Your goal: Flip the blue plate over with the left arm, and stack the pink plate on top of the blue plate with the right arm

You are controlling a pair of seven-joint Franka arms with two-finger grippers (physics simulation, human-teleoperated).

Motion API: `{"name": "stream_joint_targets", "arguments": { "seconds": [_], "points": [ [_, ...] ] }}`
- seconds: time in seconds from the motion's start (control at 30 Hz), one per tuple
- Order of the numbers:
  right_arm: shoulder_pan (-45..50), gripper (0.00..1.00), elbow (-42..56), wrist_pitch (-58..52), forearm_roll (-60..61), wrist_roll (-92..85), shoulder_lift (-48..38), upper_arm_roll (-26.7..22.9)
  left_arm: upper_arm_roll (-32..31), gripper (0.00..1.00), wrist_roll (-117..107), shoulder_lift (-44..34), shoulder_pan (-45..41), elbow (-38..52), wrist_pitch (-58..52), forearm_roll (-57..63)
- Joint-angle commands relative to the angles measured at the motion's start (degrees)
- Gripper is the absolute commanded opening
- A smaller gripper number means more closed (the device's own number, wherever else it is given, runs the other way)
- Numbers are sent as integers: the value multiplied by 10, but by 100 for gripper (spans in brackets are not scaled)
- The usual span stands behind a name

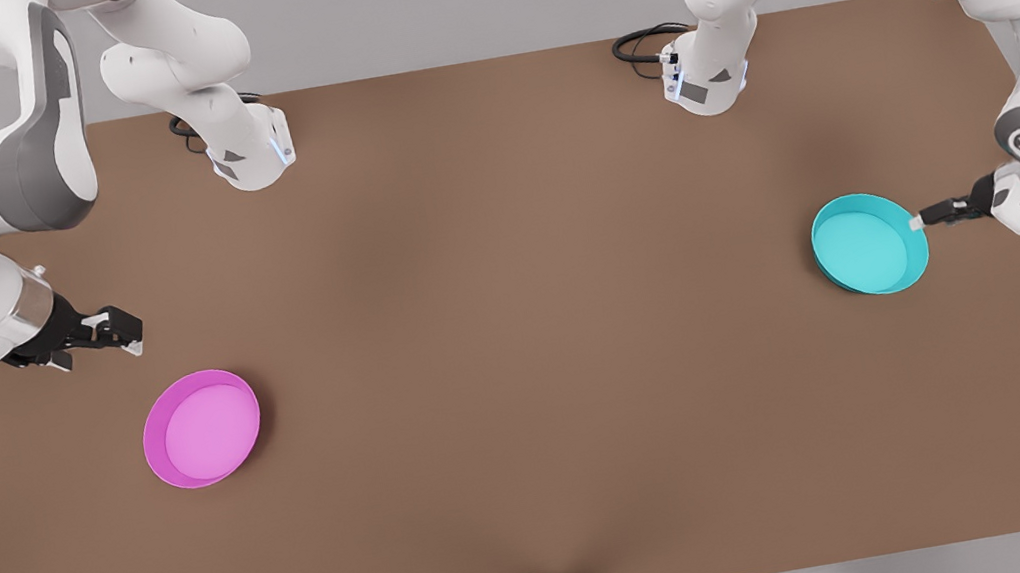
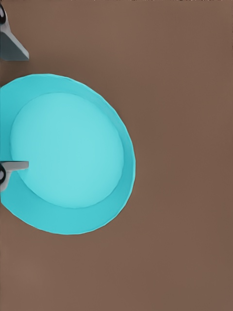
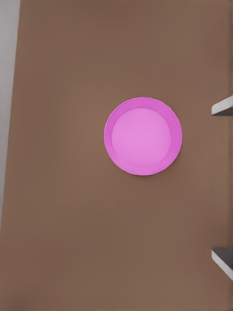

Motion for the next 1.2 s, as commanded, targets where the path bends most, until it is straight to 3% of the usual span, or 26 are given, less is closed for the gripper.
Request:
{"name": "stream_joint_targets", "arguments": {
  "seconds": [0.0,0.43,0.53,0.67,0.73,0.9,1.07,1.17],
  "points": [
    [-1,100,0,6,1,-5,0,-1,2,100,210,8,5,0,49,-2],
    [-4,100,4,26,1,3,19,-1,2,100,210,81,21,0,78,-3],
    [-20,100,0,31,0,-5,62,-2,2,81,210,80,20,0,80,-3],
    [-25,100,-26,41,0,-6,69,-3,2,68,207,82,19,0,86,-3],
    [-37,100,-54,46,1,-8,67,-2,1,55,206,85,18,2,87,-3],
    [-48,100,-86,72,1,-27,68,-2,1,45,205,91,14,3,93,-3],
    [-48,100,-96,87,1,-33,68,-2,1,21,205,91,13,4,92,-3],
    [-48,100,-101,88,1,-33,68,-2,1,21,205,91,12,5,93,-3]
  ]
}}
